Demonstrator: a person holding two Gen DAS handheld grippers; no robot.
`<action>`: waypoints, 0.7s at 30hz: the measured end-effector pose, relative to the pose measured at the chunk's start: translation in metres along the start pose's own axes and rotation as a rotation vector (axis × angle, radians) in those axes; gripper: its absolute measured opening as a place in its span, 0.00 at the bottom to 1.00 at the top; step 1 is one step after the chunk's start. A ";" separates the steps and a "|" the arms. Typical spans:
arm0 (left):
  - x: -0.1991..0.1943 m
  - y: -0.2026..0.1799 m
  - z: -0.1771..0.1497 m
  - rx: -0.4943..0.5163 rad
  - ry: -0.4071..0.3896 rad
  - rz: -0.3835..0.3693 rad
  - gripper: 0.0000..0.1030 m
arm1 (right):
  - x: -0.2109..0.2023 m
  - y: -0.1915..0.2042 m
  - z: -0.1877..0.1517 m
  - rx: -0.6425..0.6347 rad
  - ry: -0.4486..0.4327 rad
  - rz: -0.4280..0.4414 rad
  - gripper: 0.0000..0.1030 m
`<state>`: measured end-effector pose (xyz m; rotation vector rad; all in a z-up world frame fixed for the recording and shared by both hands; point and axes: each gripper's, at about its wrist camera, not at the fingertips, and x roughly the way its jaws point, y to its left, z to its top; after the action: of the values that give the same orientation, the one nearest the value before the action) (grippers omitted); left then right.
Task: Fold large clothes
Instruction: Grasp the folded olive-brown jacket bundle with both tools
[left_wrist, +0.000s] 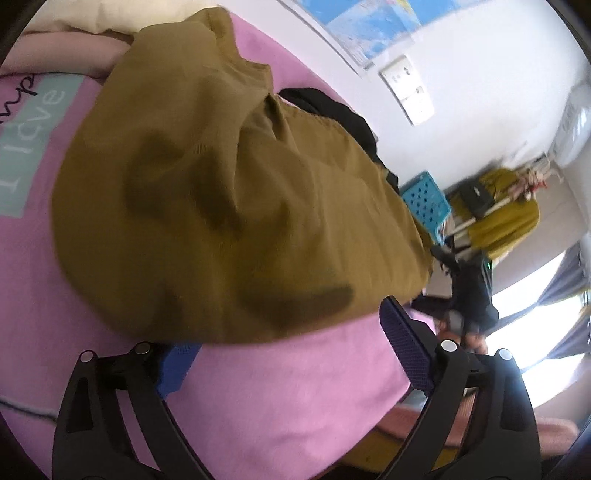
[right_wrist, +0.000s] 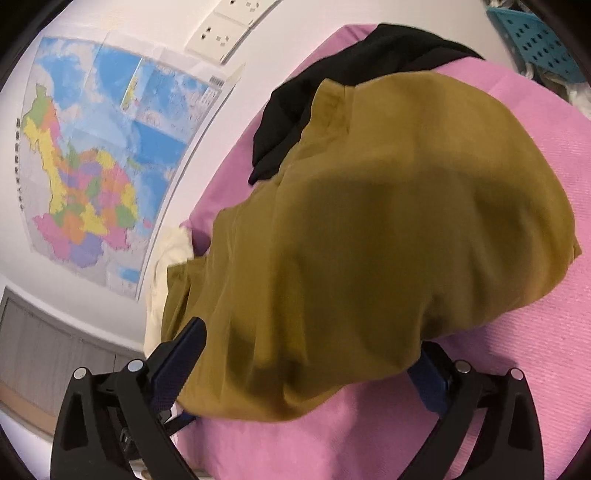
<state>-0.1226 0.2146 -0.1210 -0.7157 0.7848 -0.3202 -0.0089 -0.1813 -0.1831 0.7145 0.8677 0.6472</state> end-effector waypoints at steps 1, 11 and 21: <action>0.003 -0.001 0.003 -0.016 -0.007 -0.007 0.93 | 0.000 0.001 0.001 0.007 -0.017 -0.006 0.95; 0.008 -0.002 0.010 -0.108 -0.093 0.046 0.92 | 0.003 0.001 -0.008 0.036 -0.026 -0.086 0.94; 0.026 -0.007 0.034 -0.163 -0.096 0.100 0.95 | 0.035 0.011 0.012 0.093 -0.103 -0.128 0.96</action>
<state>-0.0804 0.2119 -0.1132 -0.8360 0.7581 -0.1311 0.0163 -0.1522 -0.1841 0.7625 0.8453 0.4542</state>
